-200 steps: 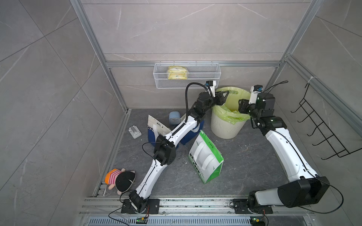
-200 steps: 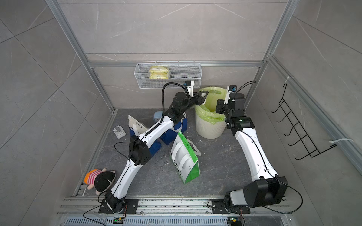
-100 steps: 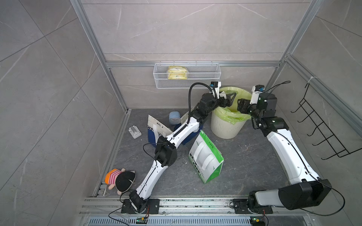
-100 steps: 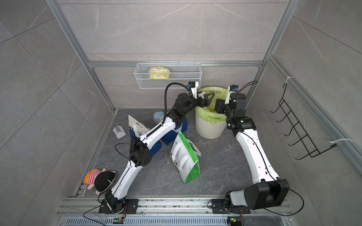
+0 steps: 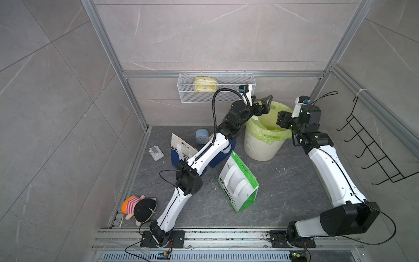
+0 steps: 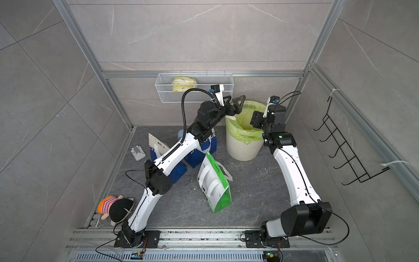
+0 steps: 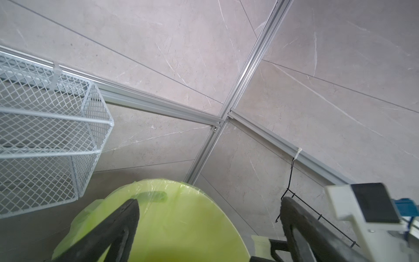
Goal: Shred takeout receipts and throw away
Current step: Adjust the takeout receipt in the trash bin.
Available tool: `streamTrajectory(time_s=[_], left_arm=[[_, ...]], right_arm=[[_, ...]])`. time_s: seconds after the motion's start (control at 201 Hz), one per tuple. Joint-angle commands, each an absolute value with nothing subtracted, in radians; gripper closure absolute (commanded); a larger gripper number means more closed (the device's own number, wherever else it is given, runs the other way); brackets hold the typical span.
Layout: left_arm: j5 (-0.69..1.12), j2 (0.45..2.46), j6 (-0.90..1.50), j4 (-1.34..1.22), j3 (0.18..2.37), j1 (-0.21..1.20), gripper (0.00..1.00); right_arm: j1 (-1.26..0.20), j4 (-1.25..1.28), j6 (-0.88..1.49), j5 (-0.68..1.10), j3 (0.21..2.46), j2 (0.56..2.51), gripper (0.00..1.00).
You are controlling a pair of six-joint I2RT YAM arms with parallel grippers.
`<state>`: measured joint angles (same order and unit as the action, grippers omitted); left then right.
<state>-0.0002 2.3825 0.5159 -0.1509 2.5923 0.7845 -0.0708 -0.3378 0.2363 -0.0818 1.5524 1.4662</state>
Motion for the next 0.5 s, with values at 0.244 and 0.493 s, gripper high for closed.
streamTrajectory(time_s=[0.244,0.493], left_arm=[[0.042,2.446,0.683,-0.178,2.672,0.749,0.04],[-0.003,2.215,0.529,-0.105,2.461,0.749,0.05]], right_arm=[[-0.016,-0.235,0.437,0.111,1.638,1.568,0.22],[-0.013,-0.473,0.421,0.012,1.797,1.676,0.23]])
